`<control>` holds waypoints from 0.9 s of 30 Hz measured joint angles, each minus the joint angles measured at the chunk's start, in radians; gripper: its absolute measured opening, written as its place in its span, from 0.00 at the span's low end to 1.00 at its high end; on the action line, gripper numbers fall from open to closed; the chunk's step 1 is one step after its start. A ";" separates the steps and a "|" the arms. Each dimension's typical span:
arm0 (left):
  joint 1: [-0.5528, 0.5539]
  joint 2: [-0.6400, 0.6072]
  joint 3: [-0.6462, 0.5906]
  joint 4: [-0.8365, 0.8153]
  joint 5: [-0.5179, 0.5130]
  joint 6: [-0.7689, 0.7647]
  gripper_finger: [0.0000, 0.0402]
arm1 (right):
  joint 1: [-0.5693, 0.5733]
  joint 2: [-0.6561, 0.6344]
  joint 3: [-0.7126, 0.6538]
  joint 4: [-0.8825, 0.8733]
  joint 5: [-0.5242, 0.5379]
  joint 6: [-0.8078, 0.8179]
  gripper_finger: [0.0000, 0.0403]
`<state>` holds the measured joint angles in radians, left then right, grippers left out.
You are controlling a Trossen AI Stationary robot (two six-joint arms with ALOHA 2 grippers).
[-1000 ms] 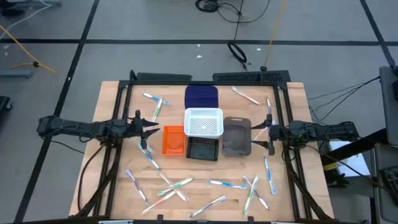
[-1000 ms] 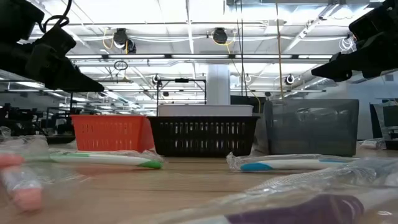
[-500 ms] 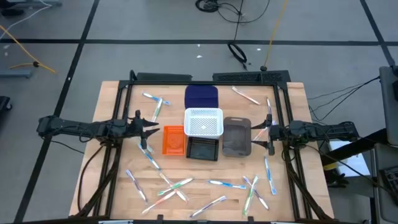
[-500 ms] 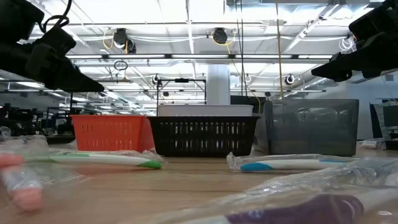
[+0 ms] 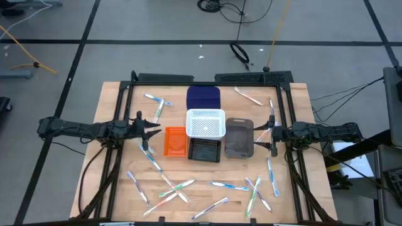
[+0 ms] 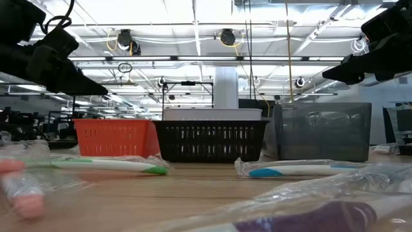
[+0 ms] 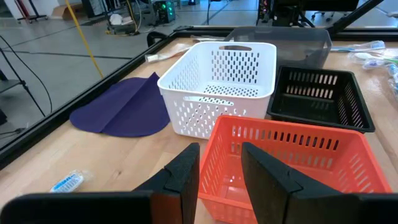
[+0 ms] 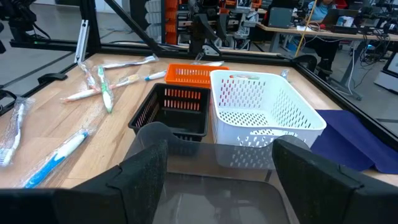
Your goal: Pick & Place Toothbrushes
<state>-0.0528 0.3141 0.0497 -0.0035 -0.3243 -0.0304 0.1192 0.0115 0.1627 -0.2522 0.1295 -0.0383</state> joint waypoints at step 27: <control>0.000 0.000 0.000 0.000 0.000 0.000 0.30 | 0.000 0.000 -0.004 0.106 0.000 -0.158 0.70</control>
<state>-0.0528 0.3138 0.0498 -0.0032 -0.3241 -0.0304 0.1193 0.0113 0.1589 -0.1466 0.1298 -0.1966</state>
